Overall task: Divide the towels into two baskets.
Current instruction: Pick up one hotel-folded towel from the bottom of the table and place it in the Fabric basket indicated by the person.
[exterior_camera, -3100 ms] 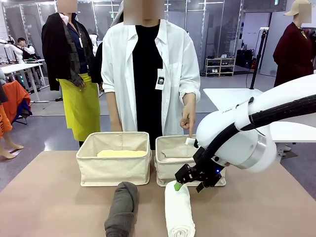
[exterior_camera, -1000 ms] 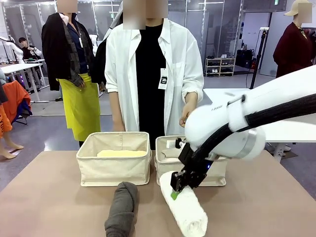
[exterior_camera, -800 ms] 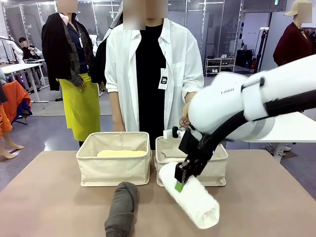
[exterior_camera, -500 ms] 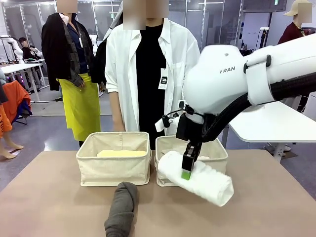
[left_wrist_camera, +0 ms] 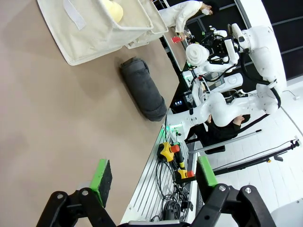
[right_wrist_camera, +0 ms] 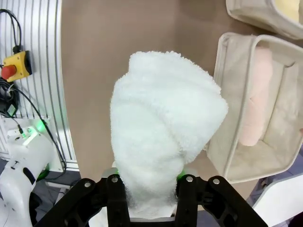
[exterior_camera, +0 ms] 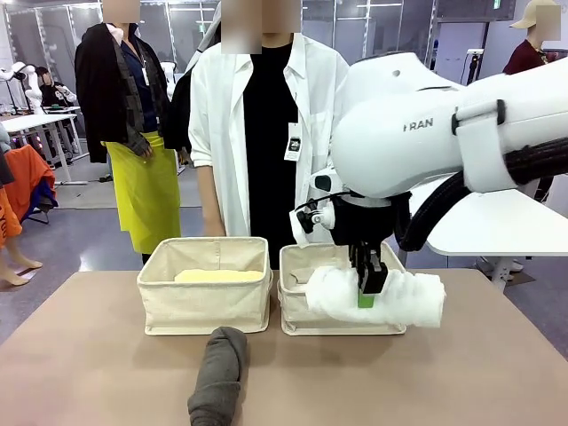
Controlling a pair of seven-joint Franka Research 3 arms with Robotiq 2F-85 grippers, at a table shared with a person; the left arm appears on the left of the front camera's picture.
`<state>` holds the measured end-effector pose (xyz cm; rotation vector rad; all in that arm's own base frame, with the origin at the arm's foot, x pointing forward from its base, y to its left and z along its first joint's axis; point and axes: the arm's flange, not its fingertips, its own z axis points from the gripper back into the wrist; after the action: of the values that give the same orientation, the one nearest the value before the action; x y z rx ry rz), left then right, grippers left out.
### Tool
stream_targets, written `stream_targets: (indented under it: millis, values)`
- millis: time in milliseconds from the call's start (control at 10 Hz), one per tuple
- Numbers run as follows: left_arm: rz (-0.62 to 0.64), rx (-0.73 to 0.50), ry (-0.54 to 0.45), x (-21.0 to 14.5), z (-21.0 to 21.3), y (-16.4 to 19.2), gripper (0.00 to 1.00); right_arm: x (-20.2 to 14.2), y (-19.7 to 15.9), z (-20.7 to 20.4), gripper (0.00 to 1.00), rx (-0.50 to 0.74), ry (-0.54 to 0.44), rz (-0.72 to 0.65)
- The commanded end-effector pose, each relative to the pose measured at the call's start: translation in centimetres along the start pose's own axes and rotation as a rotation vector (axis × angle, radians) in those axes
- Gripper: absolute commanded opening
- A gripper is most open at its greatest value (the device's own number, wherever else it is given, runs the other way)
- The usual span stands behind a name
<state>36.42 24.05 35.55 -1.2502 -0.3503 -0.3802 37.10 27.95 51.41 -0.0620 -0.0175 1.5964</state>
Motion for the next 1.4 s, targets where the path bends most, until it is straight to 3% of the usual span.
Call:
stream_targets:
  millis: [0, 200, 300, 400, 500, 600, 1300]
  values:
    - [-0.008, 0.001, 0.003, -0.5, 0.0, -0.5, 0.90, 0.9, -0.1, -0.7, 0.24, 0.022, 0.008, -0.031]
    - [-0.008, 0.001, 0.003, -0.5, 0.0, -0.5, 0.90, 0.9, -0.1, -0.7, 0.24, 0.022, 0.008, -0.031]
    - [-0.008, 0.001, 0.003, -0.5, 0.0, -0.5, 0.90, 0.2, -0.2, -0.8, 0.37, 0.017, 0.006, -0.005]
    - [-0.008, 0.001, 0.003, -0.5, 0.0, -0.5, 0.90, 0.4, -2.4, -0.1, 0.37, -0.087, 0.013, 0.056]
    - [-0.008, 0.001, 0.003, -0.5, 0.0, -0.5, 0.90, 1.1, -4.7, 0.1, 0.37, -0.103, -0.007, 0.122]
    - [-0.008, 0.001, 0.003, -0.5, 0.0, -0.5, 0.90, 1.4, -6.6, 0.4, 0.37, -0.156, 0.037, 0.167]
    - [-0.008, 0.001, 0.003, -0.5, 0.0, -0.5, 0.90, 4.0, -19.5, -5.2, 0.37, -0.165, 0.102, 0.298]
